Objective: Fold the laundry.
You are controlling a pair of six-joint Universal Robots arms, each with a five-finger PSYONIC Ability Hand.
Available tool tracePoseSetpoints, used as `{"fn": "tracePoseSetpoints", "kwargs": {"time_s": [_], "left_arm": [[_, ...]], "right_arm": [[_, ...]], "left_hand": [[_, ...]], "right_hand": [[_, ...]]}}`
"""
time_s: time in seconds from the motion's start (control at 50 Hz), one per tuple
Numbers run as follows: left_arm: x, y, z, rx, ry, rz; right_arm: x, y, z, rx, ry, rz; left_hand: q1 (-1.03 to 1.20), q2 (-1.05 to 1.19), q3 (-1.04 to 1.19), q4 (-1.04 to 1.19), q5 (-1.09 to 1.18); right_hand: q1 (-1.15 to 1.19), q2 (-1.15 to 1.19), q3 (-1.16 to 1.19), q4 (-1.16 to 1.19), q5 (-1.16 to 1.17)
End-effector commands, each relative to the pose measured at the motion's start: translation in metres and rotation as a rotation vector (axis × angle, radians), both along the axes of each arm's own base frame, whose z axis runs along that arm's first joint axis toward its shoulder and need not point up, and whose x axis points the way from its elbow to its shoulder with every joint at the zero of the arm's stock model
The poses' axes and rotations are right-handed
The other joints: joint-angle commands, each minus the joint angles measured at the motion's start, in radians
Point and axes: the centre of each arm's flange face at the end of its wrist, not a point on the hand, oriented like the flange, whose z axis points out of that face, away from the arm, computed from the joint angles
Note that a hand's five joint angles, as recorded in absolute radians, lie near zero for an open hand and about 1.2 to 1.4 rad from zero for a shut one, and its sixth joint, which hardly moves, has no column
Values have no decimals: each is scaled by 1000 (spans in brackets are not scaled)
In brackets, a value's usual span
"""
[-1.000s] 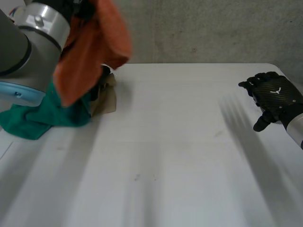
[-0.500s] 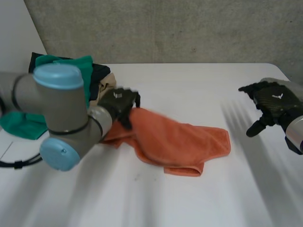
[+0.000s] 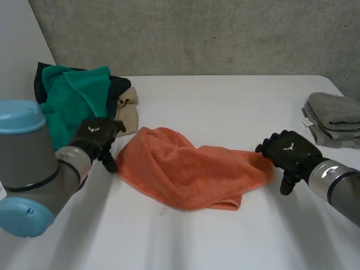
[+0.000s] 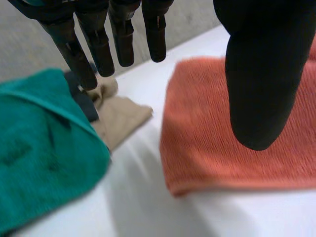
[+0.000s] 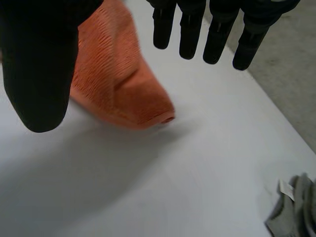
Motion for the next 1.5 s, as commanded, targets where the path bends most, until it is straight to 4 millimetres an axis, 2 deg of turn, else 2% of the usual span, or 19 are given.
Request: {"fn": "tracePoseSetpoints", "kwargs": {"time_s": [0.02,0.16,0.22,0.24,0.38,0.42,0.48,0.54,0.6,0.7,0.78,0.88,0.98,1.08,1.18,1.3,1.38,1.4,1.5], "left_arm": [[10,-16,-38,54,-11,-90],[12,-30,-53,49,-60,-153],[12,-35,-63,60,-93,-159],[11,-36,-65,60,-100,-161],[5,-44,-71,42,-110,-175],[5,-49,-73,35,-115,-164],[4,-54,-71,17,-120,-146],[2,-57,-65,-7,-110,-137],[-4,-56,-50,-54,-94,-145],[-6,-53,-1,-175,-35,-137],[-5,-45,43,-265,27,-124],[2,-21,120,-473,82,-121],[12,-2,173,-629,113,-115],[10,-5,178,-635,107,-119],[1,-39,126,-476,65,-120],[-17,-92,106,-516,-28,-131],[-38,-121,143,-753,-67,-137],[-45,-127,166,-879,-45,-129],[-45,-133,224,-1195,105,-40]], "right_arm": [[11,-8,-26,22,20,46],[19,-14,-36,-30,9,61],[22,-15,-39,-42,5,70],[23,-15,-39,-42,4,70],[20,-19,-35,-28,-64,14],[18,-20,-30,-27,-79,-1],[15,-18,-9,-65,-108,-17],[14,-16,5,-87,-135,-29],[13,-13,21,-109,-162,-36],[10,-10,51,-164,-179,-41],[-2,-14,88,-219,-175,-85],[-21,-8,153,-285,-170,-132],[-39,-6,196,-358,-143,-178],[-45,-10,204,-367,-85,-191],[-36,-41,170,-272,-41,-169],[-19,-79,163,-319,-25,-223],[-11,-113,191,-557,-77,-323],[-8,-121,212,-691,-129,-350],[-6,-132,260,-1033,-267,-369]], "left_hand": [[75,75,74,73,67],[75,75,74,73,67],[78,78,76,76,70],[81,81,79,79,73],[357,356,355,354,349],[607,607,606,605,600],[1004,1003,1002,1001,996],[1041,1040,1039,1038,1033],[1041,1040,1039,1038,1033],[1041,1040,1039,1038,1033],[1041,1040,1039,1038,1033],[1041,1040,1039,1038,1033],[1041,1040,1039,1038,1033],[1041,1040,1039,1038,1033],[1041,1040,1039,1038,1033],[1041,1040,1039,1038,1033],[1041,1040,1039,1038,1033],[1041,1040,1039,1038,1033],[1041,1040,1039,1038,1033]], "right_hand": [[138,146,136,135,129],[469,478,467,467,460],[1017,1025,1015,1014,1008],[1061,1070,1060,1059,1053],[1061,1070,1060,1059,1053],[1061,1070,1060,1059,1053],[1061,1070,1060,1059,1053],[1061,1070,1060,1059,1053],[1061,1070,1060,1059,1053],[1061,1070,1060,1059,1053],[1061,1070,1060,1059,1053],[1061,1070,1060,1059,1053],[1061,1070,1060,1059,1053],[1061,1070,1060,1059,1053],[1061,1070,1060,1059,1053],[1061,1070,1060,1059,1053],[1061,1070,1060,1059,1053],[1061,1070,1060,1059,1053],[1061,1070,1060,1059,1053]]}}
